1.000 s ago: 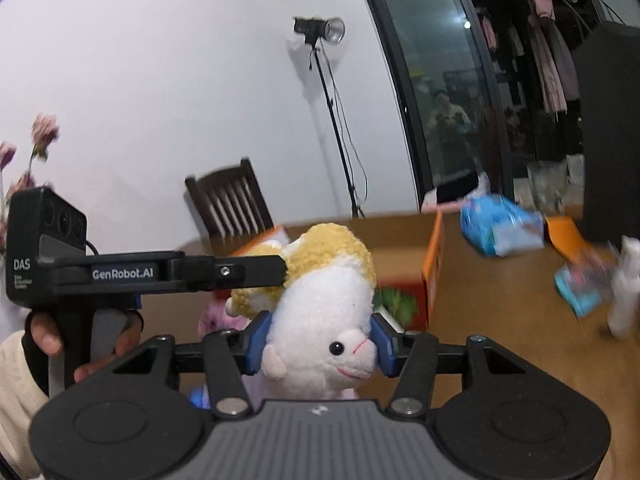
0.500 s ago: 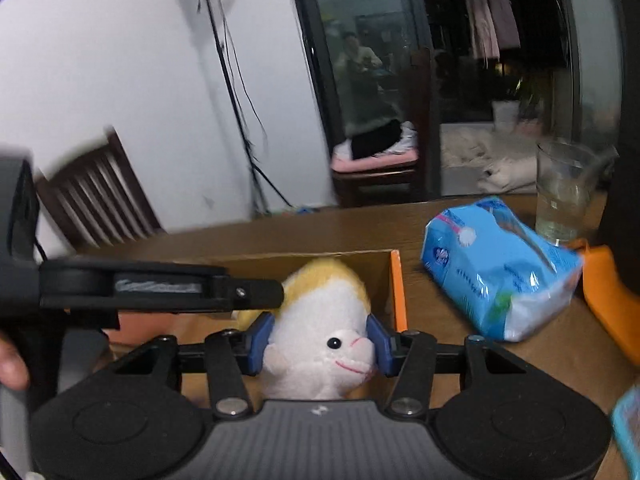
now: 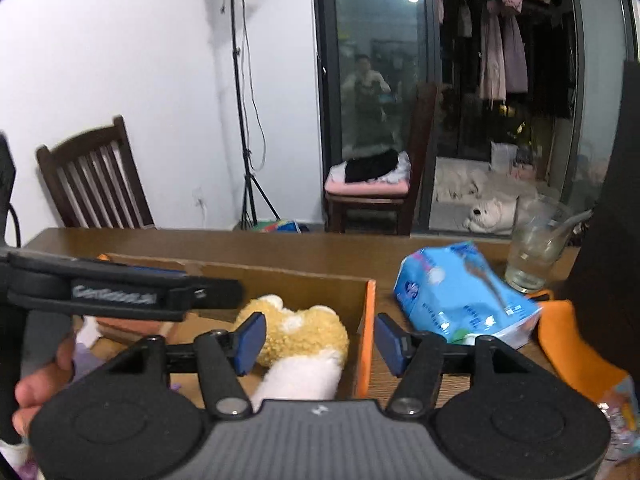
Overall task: Organize soft objects
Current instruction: 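Lower the plush toy into the box and open the right gripper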
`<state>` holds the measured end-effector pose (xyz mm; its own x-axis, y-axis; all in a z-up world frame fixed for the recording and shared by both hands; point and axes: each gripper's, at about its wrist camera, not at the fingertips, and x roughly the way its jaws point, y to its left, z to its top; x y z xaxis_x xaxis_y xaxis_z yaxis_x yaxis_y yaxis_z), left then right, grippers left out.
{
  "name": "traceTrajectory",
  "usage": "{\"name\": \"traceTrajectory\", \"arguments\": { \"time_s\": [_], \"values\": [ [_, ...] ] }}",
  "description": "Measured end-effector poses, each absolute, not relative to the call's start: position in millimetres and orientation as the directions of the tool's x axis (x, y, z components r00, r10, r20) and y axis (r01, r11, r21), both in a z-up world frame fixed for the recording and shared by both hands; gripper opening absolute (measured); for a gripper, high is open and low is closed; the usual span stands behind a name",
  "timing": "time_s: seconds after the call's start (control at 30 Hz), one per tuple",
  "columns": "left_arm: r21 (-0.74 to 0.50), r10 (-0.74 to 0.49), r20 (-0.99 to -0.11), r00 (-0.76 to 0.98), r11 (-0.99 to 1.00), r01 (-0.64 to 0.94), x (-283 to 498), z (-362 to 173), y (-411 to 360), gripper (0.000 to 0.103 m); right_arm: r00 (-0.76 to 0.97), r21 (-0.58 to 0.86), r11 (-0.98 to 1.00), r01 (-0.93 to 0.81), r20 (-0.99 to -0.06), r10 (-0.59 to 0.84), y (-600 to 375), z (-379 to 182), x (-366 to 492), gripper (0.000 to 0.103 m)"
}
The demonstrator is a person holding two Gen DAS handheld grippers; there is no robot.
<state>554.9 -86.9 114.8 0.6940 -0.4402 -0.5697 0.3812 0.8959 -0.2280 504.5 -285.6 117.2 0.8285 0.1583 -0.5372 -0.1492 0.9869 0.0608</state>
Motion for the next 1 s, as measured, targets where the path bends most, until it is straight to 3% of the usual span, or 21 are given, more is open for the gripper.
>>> {"name": "traceTrajectory", "arguments": {
  "time_s": [0.2, 0.37, 0.47, 0.63, 0.83, 1.0],
  "values": [
    [-0.181, -0.422, -0.503, 0.754, 0.905, 0.386, 474, 153, -64, 0.079, 0.867, 0.068, 0.984, -0.162, -0.466, 0.175, -306, 151, 439, 0.065],
    [-0.157, -0.408, -0.43, 0.805, 0.912, 0.379, 383, 152, -41, 0.082, 0.882, 0.039, 0.973, -0.228, -0.415, 0.223, -305, 162, 368, 0.072],
    [-0.173, -0.425, -0.388, 0.818, 0.905, 0.388, 332, 143, -28, 0.087, 0.88, 0.033, 0.958, -0.286, -0.386, 0.276, -297, 158, 324, 0.074],
    [-0.176, -0.386, -0.377, 0.842, 0.922, 0.344, 269, 126, -17, 0.088, 0.853, 0.029, 0.926, -0.376, -0.378, 0.359, -276, 140, 259, 0.076],
    [-0.155, -0.329, -0.337, 0.882, 0.944, 0.293, 174, 86, 1, 0.092, 0.877, 0.015, 0.937, -0.35, -0.346, 0.333, -261, 121, 181, 0.079],
    [-0.15, -0.313, -0.36, 0.879, 0.949, 0.276, 112, 51, 12, 0.092, 0.877, 0.07, 0.951, -0.3, -0.372, 0.304, -260, 88, 122, 0.079]
  ]
}}
